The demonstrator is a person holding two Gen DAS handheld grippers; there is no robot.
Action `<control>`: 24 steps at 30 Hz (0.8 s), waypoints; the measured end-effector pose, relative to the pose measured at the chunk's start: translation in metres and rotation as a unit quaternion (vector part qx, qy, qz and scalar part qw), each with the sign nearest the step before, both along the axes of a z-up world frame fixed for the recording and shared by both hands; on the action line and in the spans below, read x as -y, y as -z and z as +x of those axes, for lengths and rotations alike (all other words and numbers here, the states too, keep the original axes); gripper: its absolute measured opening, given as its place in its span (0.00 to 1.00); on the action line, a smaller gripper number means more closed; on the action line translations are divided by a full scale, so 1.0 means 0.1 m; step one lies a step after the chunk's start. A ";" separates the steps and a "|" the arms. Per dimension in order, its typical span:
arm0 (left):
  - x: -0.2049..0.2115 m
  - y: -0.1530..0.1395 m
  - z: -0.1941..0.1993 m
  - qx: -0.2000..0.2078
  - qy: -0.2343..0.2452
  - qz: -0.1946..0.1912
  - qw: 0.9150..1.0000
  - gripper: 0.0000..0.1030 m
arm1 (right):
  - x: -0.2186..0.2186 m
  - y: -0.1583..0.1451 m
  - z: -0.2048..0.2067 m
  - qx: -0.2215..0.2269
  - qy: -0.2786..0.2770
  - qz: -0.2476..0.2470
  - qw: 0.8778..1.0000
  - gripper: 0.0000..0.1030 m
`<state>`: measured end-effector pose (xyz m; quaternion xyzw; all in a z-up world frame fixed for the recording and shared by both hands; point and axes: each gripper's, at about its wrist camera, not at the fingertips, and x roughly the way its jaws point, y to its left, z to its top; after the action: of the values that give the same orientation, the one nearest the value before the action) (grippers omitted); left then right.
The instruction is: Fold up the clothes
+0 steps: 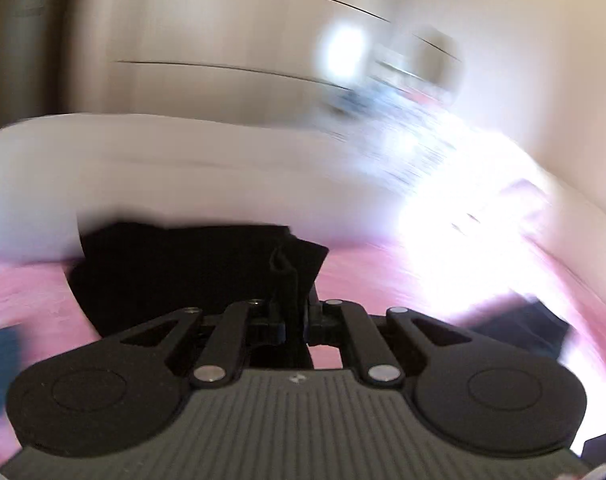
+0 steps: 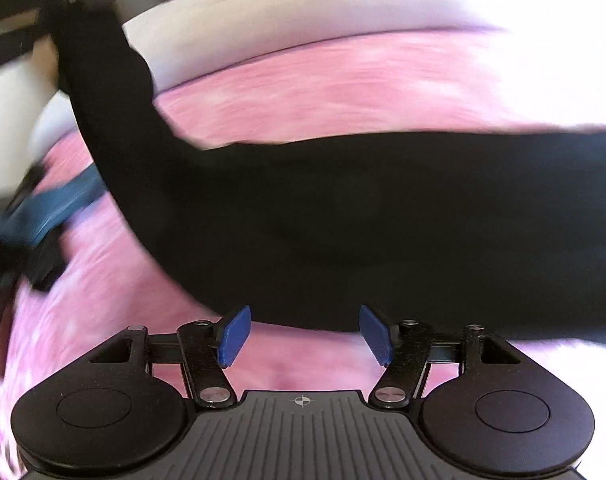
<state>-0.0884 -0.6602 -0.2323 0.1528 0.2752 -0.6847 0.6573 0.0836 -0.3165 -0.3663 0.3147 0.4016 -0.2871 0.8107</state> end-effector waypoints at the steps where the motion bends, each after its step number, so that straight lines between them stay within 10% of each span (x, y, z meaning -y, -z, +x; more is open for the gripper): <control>1: 0.19 0.10 -0.35 0.009 0.042 0.014 0.999 0.04 | 0.06 -0.01 -0.18 -0.003 0.033 -0.001 0.999 0.62; 4: 0.76 0.40 -1.39 0.035 0.168 0.054 0.984 0.05 | 0.23 -0.02 -0.87 -0.014 0.129 -0.001 0.992 0.62; 11: 0.42 0.96 -1.97 0.155 0.242 0.077 0.955 0.04 | 0.80 -0.10 -2.03 -0.036 0.221 -0.028 0.974 0.62; 18: 0.08 1.17 -2.21 0.211 0.242 0.070 0.944 0.04 | 1.69 -0.73 -0.91 0.062 -0.085 -0.067 0.992 0.62; 24: -0.04 1.23 -2.28 0.219 0.217 0.056 0.950 0.04 | 1.84 -0.59 0.88 0.041 -0.362 -0.005 0.931 0.62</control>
<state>-0.3162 -0.6558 -0.3556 0.3921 0.1226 -0.7437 0.5274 0.1714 -0.5008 -0.3073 0.1554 0.4533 0.0364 0.8769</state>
